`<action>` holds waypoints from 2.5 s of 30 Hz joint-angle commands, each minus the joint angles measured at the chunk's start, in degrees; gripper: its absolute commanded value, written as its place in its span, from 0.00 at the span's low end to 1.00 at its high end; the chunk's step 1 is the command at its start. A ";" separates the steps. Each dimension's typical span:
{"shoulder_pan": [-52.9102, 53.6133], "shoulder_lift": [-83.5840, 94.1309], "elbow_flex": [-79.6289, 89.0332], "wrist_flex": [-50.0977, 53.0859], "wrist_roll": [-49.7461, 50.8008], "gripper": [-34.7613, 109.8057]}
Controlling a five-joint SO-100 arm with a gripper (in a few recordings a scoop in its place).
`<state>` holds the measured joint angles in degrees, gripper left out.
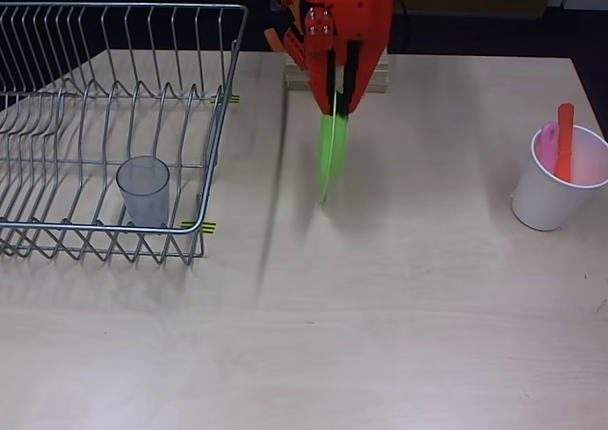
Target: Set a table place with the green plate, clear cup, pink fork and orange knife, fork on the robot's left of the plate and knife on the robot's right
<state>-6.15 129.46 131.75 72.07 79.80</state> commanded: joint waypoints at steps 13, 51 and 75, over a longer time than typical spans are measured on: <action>-14.24 -29.53 2.29 -26.46 18.46 0.24; -31.03 -43.33 1.14 -40.34 35.86 0.39; -19.86 -29.71 -26.72 3.43 12.04 0.38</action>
<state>-29.36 92.99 107.67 69.43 93.96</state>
